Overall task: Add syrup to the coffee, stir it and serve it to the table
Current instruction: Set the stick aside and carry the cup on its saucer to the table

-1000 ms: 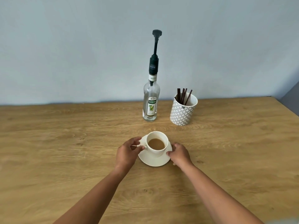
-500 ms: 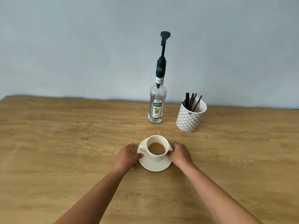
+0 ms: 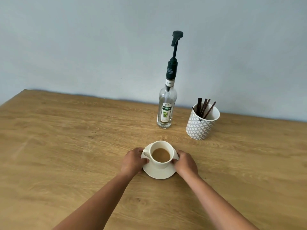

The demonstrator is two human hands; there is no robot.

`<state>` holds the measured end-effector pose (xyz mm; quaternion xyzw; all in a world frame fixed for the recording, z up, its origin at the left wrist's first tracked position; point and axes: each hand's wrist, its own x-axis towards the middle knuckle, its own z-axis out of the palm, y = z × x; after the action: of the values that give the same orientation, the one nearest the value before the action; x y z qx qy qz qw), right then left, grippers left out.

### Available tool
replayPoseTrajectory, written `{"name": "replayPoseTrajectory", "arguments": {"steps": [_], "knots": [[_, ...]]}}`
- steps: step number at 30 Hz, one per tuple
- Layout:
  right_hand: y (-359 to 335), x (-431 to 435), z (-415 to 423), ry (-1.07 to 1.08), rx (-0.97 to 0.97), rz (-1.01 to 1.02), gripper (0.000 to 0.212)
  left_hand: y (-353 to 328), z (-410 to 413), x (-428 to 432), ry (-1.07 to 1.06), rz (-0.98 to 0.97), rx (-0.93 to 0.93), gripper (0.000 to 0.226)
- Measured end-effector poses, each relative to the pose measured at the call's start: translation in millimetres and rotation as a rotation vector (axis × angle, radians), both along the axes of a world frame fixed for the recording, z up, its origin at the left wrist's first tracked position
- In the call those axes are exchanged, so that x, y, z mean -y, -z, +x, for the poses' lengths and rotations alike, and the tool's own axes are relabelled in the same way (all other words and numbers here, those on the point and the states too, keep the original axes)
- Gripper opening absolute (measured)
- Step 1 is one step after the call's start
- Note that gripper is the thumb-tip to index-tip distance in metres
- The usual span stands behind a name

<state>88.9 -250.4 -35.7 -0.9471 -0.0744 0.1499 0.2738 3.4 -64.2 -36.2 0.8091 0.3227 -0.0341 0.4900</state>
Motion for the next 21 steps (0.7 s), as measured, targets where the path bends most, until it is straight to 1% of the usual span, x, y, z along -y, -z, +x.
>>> {"name": "replayPoseTrajectory", "arguments": {"steps": [4, 6, 10, 14, 19, 21], "knots": [[0.2, 3.7, 0.5, -0.007, 0.006, 0.022, 0.029, 2.6, 1.7, 1.1, -0.066, -0.067, 0.011, 0.044], [-1.6, 6.0, 0.1, -0.003, -0.013, 0.033, 0.027, 3.8, 1.7, 2.8, -0.089, -0.093, 0.023, 0.044], [-3.6, 11.3, 1.2, 0.027, -0.072, 0.124, 0.023, 5.4, 0.5, 8.4, -0.137, -0.143, 0.051, 0.045], [-2.7, 13.4, 0.3, 0.044, -0.088, 0.261, 0.028, 1.8, -3.2, 13.1, -0.184, -0.227, 0.084, 0.044], [0.9, 15.3, 0.4, 0.04, -0.11, 0.354, 0.029, 0.0, -8.7, 16.0, -0.221, -0.301, 0.106, 0.047], [0.7, 16.1, 0.8, 0.031, -0.115, 0.372, 0.037, -0.1, -11.0, 17.4, -0.238, -0.32, 0.109, 0.047]]}}
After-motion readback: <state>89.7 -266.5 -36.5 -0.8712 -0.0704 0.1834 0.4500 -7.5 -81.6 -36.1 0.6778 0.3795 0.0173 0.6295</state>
